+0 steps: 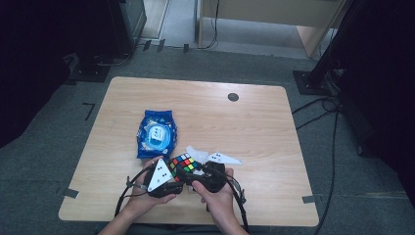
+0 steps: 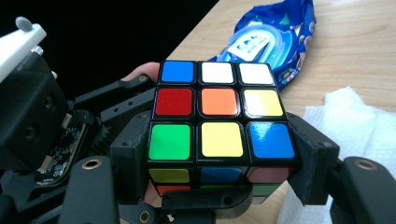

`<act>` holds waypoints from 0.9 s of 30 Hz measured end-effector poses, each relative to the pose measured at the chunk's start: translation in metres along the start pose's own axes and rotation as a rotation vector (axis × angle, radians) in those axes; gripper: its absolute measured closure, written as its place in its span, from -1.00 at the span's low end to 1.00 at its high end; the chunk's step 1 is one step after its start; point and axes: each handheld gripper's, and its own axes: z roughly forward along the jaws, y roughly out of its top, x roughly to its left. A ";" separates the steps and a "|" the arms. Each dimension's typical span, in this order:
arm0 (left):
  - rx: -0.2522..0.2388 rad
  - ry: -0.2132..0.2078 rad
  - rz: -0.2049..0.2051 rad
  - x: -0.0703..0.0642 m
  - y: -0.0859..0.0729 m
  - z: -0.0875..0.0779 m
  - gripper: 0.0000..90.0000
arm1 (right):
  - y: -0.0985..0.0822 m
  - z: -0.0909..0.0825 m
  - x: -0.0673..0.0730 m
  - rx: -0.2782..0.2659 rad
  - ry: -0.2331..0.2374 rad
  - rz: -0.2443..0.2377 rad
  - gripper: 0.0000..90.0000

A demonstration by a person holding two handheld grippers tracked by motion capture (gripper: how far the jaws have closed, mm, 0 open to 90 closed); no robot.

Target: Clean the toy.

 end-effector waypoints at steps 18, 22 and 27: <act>-0.012 -0.027 -0.058 0.013 -0.001 -0.006 -0.23 | 0.006 -0.008 -0.017 -0.052 0.038 0.054 -0.26; -0.009 -0.012 -0.130 0.031 -0.003 -0.011 -0.23 | 0.013 -0.023 -0.026 -0.111 0.088 0.013 -0.15; -0.040 -0.041 -0.231 0.049 -0.001 -0.020 -0.23 | 0.009 -0.029 -0.041 -0.096 0.002 -0.132 0.22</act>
